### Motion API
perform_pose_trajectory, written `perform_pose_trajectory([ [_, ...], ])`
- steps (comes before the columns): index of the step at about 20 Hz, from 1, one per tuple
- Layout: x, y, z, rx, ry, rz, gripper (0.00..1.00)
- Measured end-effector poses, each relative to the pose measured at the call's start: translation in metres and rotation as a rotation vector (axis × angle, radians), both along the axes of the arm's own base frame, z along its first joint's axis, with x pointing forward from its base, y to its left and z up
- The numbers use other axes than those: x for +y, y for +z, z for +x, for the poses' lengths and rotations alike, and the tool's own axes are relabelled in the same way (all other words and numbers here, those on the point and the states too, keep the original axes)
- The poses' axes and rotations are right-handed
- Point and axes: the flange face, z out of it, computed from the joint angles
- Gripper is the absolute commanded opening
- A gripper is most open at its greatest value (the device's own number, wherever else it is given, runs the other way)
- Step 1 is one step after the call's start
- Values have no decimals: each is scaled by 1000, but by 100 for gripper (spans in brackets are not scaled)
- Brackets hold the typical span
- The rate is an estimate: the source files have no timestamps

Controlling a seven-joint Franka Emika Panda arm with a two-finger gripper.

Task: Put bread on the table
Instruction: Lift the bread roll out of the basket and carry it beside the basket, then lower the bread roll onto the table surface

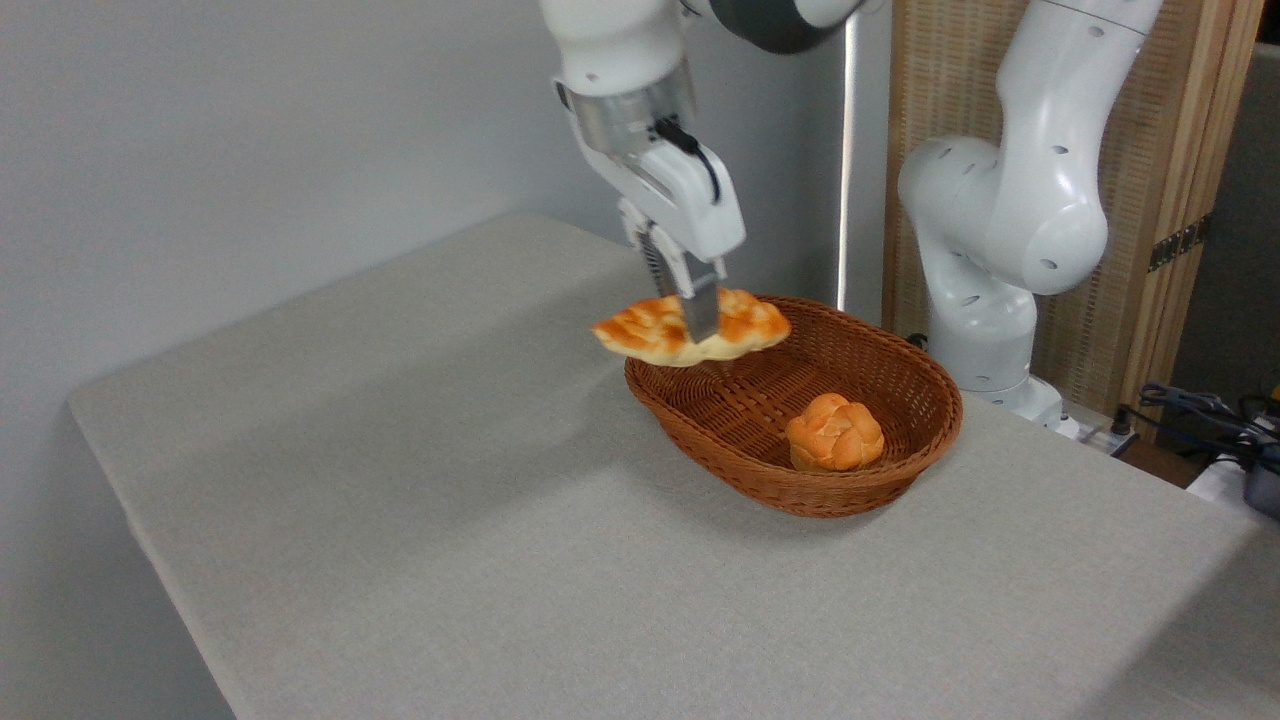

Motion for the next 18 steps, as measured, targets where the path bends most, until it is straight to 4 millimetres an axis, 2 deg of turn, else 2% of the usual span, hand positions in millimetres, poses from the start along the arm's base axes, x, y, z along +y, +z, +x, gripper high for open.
perform_pose_trajectory([
  [4,-12,18,51,-39,51,28,26],
  [8,-39,13,105,-156,110,30,33],
  [9,-48,9,116,-196,111,26,38],
  [12,-66,-6,131,-243,93,22,46],
  [14,-87,-23,137,-245,62,25,53],
  [17,-112,-54,144,-229,9,54,74],
  [18,-115,-61,146,-226,-4,71,88],
])
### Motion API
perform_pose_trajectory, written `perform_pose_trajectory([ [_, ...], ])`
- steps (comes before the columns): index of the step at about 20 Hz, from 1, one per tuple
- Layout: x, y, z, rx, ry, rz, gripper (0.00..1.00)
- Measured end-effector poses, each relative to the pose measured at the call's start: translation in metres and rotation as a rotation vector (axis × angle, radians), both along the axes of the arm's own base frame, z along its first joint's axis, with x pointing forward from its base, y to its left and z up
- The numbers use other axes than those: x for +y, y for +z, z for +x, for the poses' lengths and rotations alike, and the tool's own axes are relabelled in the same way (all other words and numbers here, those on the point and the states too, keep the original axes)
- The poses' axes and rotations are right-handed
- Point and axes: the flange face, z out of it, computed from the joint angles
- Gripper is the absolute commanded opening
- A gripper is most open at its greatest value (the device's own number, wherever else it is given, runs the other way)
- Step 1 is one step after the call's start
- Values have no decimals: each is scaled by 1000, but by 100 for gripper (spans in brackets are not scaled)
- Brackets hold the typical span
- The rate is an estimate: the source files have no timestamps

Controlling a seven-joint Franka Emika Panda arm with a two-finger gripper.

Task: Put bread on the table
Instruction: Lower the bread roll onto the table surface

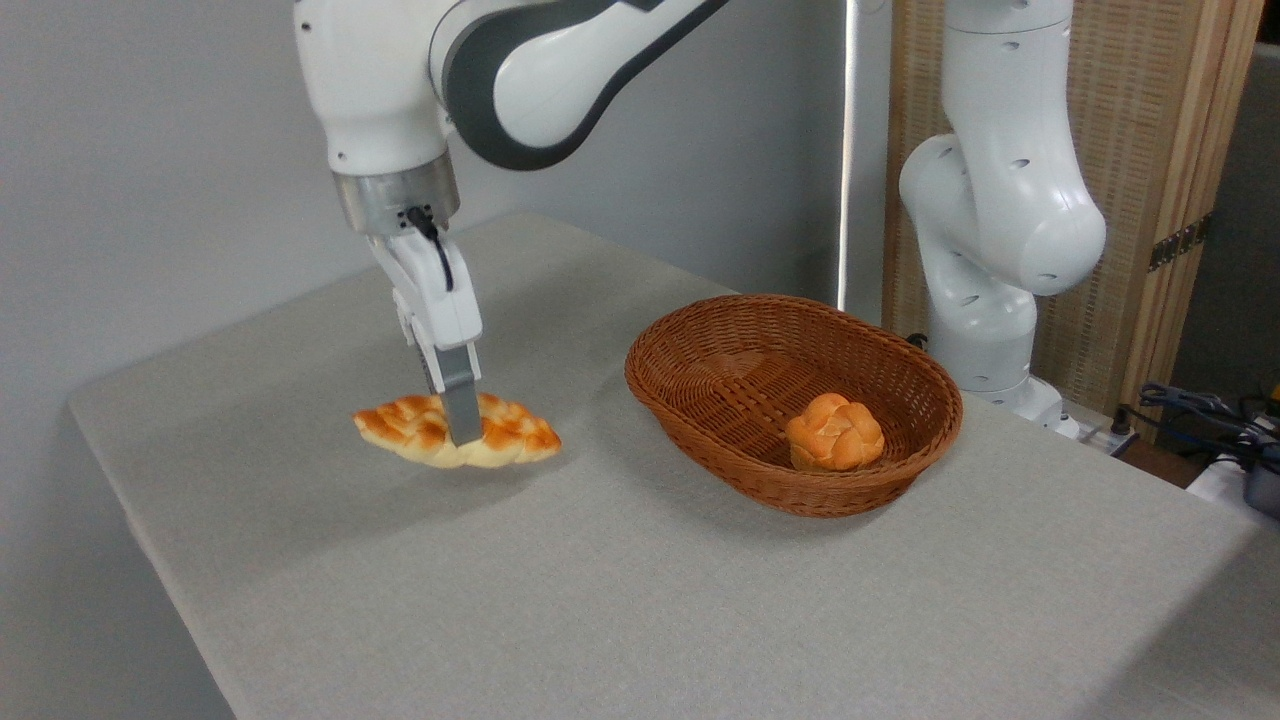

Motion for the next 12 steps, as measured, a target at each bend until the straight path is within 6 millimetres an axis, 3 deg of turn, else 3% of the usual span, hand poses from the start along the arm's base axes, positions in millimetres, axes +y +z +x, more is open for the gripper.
perform_pose_trajectory([
  [1,-1,-4,1,2,-8,13,99],
  [12,-2,-13,3,11,-15,34,100],
])
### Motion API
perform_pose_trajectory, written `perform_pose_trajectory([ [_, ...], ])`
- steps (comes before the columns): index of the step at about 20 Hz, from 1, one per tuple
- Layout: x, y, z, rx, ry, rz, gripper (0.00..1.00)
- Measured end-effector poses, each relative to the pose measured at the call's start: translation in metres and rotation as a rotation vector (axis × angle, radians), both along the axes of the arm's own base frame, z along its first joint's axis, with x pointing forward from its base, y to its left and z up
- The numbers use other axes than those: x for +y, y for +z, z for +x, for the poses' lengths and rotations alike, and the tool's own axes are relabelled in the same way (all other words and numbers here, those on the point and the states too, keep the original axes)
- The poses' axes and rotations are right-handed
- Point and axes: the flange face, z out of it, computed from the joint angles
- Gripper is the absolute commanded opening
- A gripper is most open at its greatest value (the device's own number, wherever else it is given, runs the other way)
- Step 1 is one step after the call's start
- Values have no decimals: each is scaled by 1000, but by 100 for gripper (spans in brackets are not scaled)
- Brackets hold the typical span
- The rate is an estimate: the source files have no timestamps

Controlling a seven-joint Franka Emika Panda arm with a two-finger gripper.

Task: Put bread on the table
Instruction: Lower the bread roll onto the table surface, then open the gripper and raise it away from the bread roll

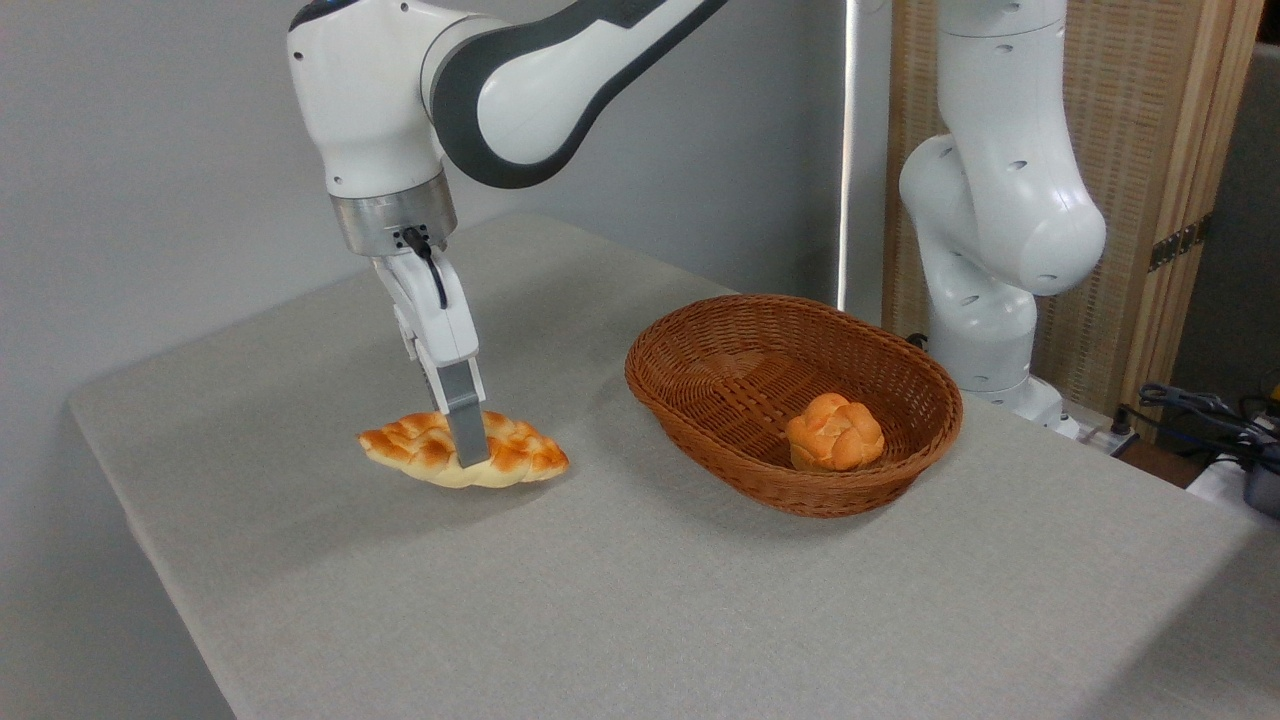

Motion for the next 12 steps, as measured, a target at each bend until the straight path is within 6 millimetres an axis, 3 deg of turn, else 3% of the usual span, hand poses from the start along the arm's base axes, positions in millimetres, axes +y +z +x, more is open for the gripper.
perform_pose_trajectory([
  [12,2,5,2,-10,5,-2,100],
])
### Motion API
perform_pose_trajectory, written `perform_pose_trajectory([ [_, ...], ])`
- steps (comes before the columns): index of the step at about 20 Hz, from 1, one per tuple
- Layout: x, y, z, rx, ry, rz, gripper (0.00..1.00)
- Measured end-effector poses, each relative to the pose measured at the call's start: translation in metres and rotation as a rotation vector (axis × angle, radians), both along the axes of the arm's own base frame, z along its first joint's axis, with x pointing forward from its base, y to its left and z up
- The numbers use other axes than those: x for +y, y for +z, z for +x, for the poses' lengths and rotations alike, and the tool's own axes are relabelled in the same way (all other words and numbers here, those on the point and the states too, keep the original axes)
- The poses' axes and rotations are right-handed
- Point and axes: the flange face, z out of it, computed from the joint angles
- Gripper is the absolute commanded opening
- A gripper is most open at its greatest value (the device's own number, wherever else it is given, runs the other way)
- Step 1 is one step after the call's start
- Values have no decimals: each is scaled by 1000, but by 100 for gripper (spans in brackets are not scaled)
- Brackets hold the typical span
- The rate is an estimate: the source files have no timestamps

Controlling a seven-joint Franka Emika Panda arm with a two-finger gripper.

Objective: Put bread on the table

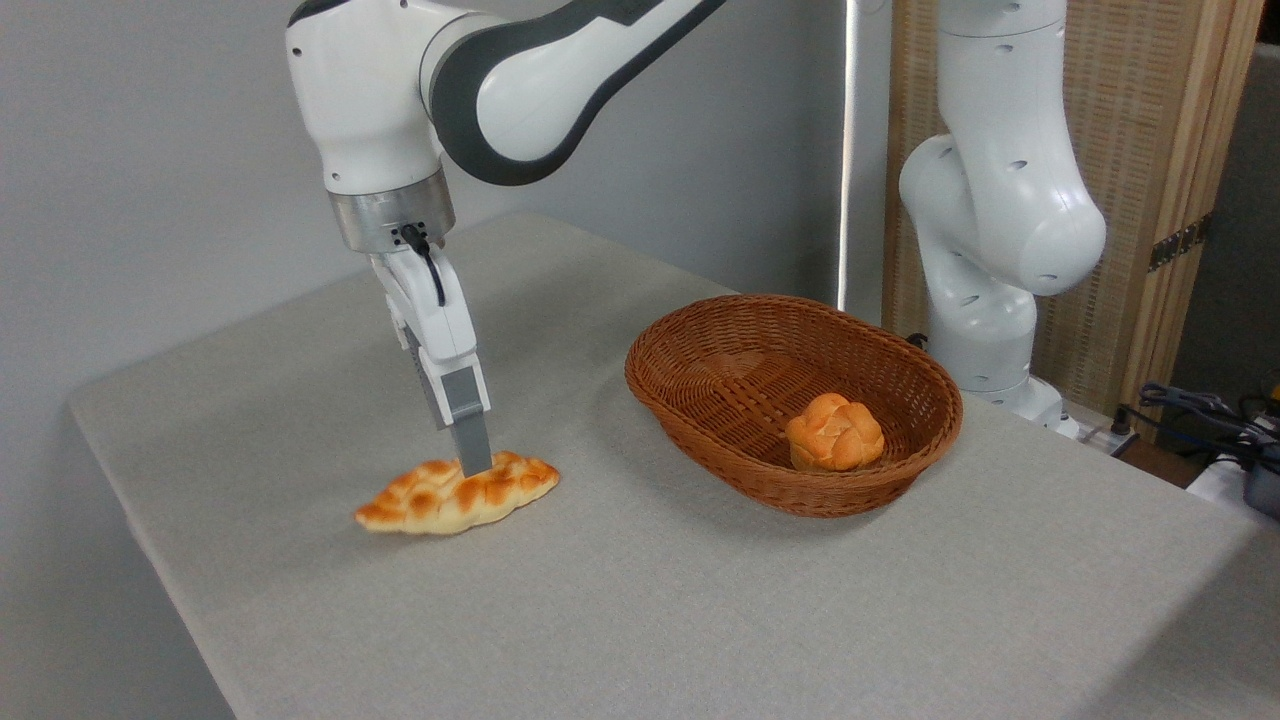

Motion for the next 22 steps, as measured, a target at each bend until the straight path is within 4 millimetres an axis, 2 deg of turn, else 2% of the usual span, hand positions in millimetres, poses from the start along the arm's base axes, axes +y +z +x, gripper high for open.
perform_pose_trajectory([
  [2,7,13,6,-28,14,-8,100],
  [4,22,39,13,-77,46,-23,100],
  [7,71,89,17,-159,128,-43,100],
  [9,110,119,8,-162,196,-58,100],
  [12,158,150,-11,-99,288,-107,100],
  [13,168,155,-16,-76,306,-113,100],
  [16,179,155,-25,-15,325,-111,100],
  [22,173,156,-27,7,314,-108,100],
])
